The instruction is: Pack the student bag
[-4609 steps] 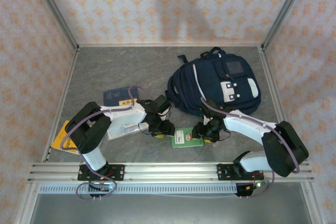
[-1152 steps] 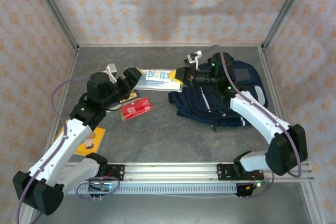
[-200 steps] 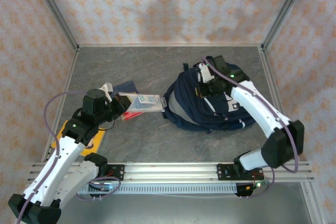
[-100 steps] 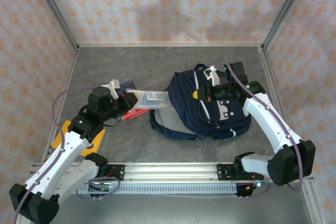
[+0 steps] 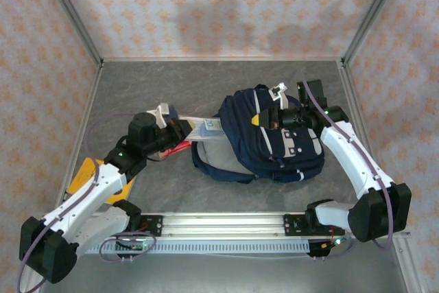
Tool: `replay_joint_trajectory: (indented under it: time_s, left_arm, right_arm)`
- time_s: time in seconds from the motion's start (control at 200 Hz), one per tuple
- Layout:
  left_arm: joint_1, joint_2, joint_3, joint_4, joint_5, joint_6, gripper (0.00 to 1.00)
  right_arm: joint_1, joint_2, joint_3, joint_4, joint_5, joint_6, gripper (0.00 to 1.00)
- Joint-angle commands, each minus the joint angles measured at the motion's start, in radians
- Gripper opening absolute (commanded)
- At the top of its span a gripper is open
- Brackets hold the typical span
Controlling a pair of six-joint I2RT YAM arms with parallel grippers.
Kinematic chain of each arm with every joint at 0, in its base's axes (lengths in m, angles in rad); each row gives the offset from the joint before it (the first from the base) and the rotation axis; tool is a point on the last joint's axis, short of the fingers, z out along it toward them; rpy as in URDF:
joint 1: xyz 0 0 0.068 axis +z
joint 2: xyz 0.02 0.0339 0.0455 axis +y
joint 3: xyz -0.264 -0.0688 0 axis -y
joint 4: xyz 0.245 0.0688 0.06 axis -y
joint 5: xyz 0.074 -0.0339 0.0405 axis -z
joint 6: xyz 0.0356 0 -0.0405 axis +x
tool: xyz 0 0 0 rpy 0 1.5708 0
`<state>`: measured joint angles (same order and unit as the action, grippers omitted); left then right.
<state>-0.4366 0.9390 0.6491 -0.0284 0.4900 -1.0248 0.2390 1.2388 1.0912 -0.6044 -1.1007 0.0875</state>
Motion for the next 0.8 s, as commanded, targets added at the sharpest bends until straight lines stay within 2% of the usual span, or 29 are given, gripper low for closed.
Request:
replay_joint_trajectory:
  time_s: [0.0, 0.175, 0.44, 0.796]
  left_arm:
    - [-0.050, 0.056, 0.030, 0.113, -0.012, -0.018, 0.00]
    - [-0.133, 0.206, 0.087, 0.196, -0.069, -0.006, 0.00]
    - [-0.244, 0.493, 0.228, 0.370, -0.082, -0.067, 0.00]
    - [-0.338, 0.855, 0.435, 0.419, -0.132, -0.093, 0.00]
  right_arm:
    - [-0.001, -0.013, 0.048, 0.116, -0.099, 0.022, 0.00]
    - [-0.001, -0.019, -0.002, 0.257, -0.079, 0.146, 0.00]
    - [0.002, -0.030, -0.039, 0.302, -0.065, 0.167, 0.00]
    - [0.009, -0.081, -0.104, 0.385, 0.024, 0.237, 0.00]
